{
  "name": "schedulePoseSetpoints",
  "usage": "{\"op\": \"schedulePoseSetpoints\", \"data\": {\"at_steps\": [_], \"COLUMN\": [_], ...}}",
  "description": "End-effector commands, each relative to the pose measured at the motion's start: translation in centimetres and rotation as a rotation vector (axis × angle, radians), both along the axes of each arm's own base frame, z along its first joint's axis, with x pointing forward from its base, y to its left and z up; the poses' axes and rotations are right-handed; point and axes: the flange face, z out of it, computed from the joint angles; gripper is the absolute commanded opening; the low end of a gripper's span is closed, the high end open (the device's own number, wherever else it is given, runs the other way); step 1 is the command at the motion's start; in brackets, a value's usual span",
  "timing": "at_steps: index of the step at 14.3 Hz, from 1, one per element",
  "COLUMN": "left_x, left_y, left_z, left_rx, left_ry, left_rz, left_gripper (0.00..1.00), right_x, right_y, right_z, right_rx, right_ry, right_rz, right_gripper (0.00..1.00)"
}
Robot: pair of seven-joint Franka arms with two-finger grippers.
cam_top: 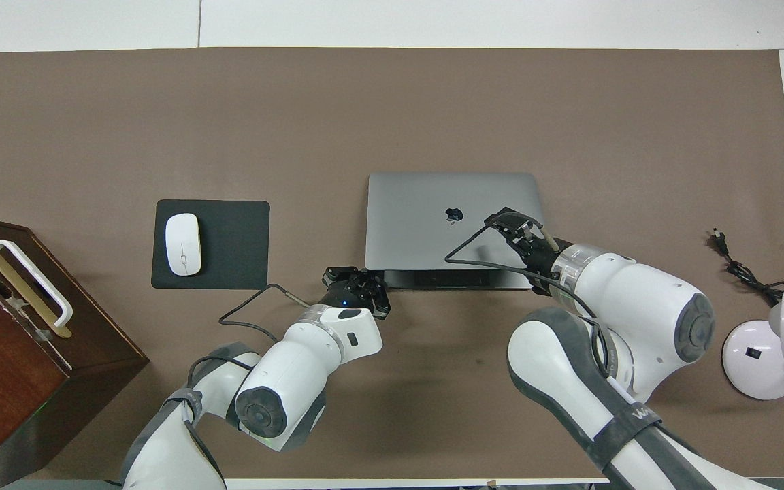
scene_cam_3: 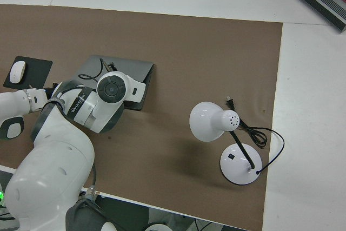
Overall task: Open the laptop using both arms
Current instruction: 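Lift the lid upward with the right gripper while the left gripper holds the base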
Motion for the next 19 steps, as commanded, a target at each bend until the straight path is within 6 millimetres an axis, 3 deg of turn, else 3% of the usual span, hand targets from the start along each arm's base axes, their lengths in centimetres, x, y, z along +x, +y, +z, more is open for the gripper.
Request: {"op": "schedulePoseSetpoints", "data": {"at_steps": [1,10,19], "left_x": [0.3,0.3,0.2], "left_y": [-0.2,-0.3,-0.3], "left_z": [-0.9,-1.2,-1.5], "left_rx": [0.014,0.019,0.023], "left_ry": [-0.011,-0.009,-0.006], "left_rz": [-0.017,-0.023,-0.026], "left_gripper": [0.00,0.00,0.00], "right_x": [2.5,8.2,14.1], "right_y": [0.8,2.2,-1.5], "right_z": [1.1,5.7,9.1], "right_rx": [0.009,0.063,0.094], "right_ry": [-0.070,-0.182,-0.273], "right_rz": [-0.010,-0.030,-0.111], "right_gripper": [1.00,1.00,1.00]}}
